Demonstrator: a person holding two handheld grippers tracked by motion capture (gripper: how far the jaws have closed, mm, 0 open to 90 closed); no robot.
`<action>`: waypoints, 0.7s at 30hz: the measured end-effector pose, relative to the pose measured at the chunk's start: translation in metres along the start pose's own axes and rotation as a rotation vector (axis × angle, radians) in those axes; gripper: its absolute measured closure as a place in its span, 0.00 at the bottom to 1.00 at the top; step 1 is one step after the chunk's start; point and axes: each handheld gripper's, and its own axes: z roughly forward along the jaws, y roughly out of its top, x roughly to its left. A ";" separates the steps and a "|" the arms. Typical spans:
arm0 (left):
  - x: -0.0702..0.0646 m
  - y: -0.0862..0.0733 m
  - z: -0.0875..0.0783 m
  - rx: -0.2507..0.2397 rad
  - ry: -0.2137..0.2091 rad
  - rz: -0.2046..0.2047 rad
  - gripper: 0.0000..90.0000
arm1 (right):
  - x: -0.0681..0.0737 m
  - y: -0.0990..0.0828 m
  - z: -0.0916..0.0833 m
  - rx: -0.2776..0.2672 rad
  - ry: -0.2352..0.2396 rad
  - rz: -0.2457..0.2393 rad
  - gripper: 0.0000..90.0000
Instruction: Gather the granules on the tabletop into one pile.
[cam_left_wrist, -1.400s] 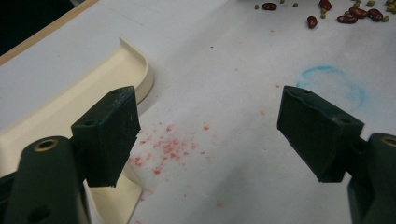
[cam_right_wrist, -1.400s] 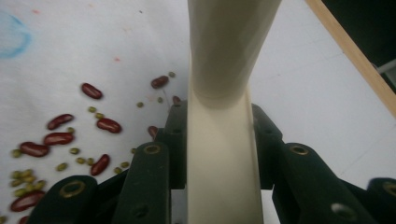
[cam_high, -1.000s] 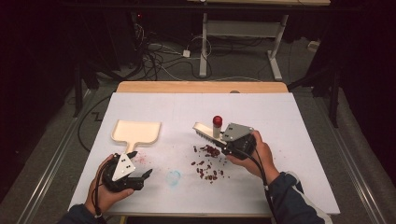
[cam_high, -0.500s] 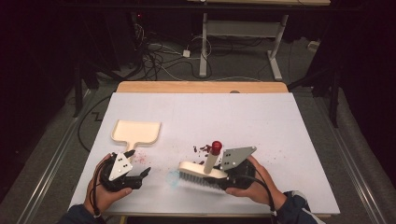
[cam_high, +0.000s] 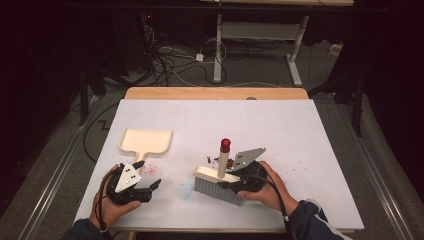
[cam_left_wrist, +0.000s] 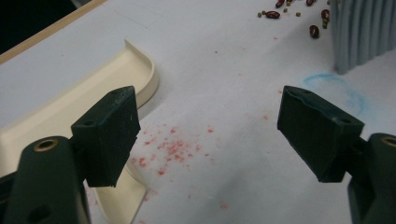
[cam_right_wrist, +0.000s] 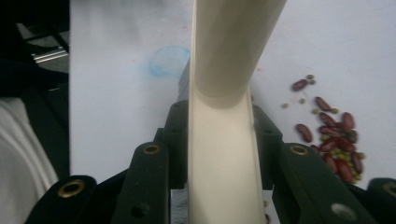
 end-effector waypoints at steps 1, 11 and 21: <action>0.000 0.000 0.000 -0.001 -0.002 -0.001 0.23 | -0.003 0.001 0.000 -0.001 -0.005 0.001 0.75; -0.001 0.000 0.003 0.011 -0.017 -0.020 0.23 | -0.024 0.008 0.001 0.002 -0.072 0.009 0.75; 0.000 0.000 0.000 0.003 -0.006 -0.014 0.23 | -0.017 0.016 -0.024 -0.047 -0.125 -0.011 0.75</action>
